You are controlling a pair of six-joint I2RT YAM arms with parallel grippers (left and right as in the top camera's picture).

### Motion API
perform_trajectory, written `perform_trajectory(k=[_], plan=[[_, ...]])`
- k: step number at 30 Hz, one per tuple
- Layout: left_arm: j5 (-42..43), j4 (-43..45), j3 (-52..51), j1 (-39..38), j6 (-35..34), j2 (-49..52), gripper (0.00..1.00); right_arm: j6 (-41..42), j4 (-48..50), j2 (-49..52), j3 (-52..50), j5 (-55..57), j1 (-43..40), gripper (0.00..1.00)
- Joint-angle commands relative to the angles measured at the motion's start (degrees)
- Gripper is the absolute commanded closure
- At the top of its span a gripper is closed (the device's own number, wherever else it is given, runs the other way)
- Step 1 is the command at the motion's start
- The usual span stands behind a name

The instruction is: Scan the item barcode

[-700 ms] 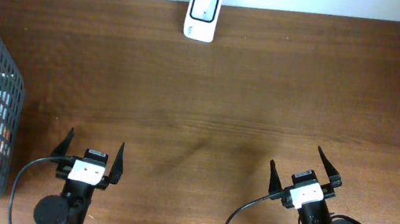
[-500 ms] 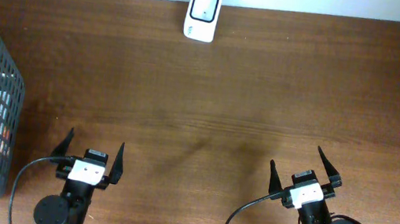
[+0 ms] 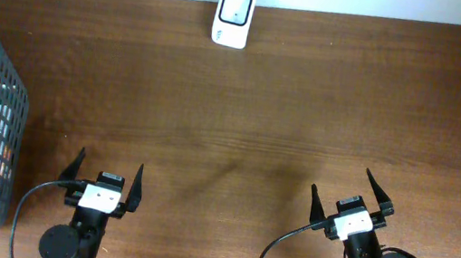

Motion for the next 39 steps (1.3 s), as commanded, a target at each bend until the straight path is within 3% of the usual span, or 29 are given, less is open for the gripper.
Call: perform_trajectory(k=[1,39], plan=[[-0.5,-0.4,-0.1,0.1,0.5,-0.4,0.01,0.4,-0.3,-0.1,-0.3,-0.3,0.3,0.02],[-0.9,1.8,-0.1,0.2,0.5,-0.4,0.01,0.4,-0.3,-0.1,-0.3,-0.3,0.3,0.02]])
